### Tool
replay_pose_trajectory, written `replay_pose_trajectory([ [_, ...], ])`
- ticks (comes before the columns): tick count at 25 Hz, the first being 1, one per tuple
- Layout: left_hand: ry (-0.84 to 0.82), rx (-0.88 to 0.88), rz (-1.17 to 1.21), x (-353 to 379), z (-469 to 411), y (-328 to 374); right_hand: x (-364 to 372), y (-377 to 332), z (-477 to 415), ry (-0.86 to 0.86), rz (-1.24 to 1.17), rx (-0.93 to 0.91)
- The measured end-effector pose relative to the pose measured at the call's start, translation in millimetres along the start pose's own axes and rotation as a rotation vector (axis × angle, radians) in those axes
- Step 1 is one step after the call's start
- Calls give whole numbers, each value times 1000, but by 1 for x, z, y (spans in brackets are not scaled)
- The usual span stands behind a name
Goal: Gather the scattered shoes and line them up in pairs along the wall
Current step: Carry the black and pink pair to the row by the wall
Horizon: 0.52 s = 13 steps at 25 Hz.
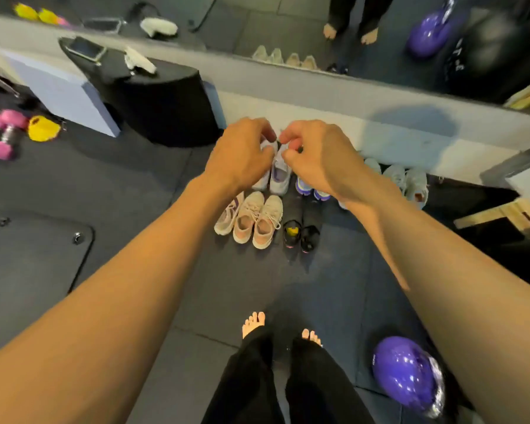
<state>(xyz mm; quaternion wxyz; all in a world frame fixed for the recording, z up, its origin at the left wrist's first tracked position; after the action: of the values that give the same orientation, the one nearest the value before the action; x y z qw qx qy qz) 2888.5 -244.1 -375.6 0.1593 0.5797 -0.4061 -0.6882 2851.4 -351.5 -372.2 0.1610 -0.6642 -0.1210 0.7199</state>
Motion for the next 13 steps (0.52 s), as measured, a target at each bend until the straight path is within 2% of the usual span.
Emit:
replay_pose_trajectory([
  [6,297,124,-142,-183,62,148,-179,-144,44,205,95,-321],
  [13,662,57,-338,-361,217,252,-311,-312,148,356,31,-683],
])
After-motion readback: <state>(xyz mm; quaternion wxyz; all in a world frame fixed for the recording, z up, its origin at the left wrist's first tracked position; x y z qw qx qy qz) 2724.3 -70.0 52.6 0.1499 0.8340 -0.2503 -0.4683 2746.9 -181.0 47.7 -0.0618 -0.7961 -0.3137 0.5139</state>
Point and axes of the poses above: each hand's wrist, its own z-axis away from the middle knuckle, its own x-axis out of the palm, y = z × x, the point moved 10 cm from there along -z, towards the middle knuckle, and after that the axes turned 14 degrees about z, right-handed, at the moved point
